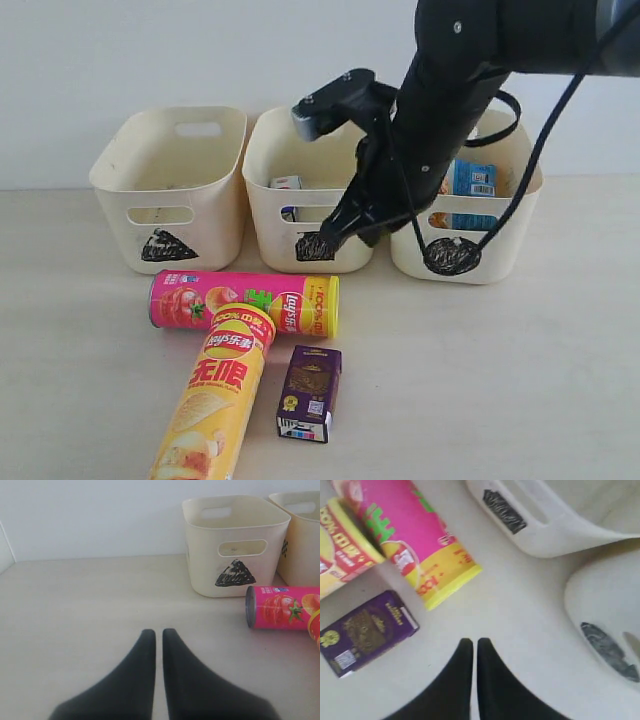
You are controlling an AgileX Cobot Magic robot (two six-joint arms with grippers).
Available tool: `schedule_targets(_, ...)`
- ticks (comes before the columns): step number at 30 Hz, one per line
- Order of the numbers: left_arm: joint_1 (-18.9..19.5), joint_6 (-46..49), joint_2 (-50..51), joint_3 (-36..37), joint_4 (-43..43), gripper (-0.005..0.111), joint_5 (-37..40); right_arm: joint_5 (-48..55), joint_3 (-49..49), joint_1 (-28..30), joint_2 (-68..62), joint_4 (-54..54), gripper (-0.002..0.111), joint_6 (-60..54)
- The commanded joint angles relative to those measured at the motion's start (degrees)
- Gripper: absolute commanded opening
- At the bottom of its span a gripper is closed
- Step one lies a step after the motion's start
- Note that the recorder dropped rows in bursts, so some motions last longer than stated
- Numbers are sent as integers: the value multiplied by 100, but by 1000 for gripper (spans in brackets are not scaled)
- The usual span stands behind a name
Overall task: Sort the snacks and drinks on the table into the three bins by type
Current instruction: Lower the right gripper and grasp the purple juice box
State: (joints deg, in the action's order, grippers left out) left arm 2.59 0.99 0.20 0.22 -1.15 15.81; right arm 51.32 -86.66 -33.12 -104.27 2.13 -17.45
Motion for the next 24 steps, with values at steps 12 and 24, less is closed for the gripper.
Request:
schedule_targets(12, -40, -49, -20, -22, 23, 4, -34, 482, 608, -1089, 180, 25, 0, 3740)
schedule_targets(24, -40, -49, -20, -22, 23, 4, -34, 359, 608, -1140, -612, 189, 51, 4090)
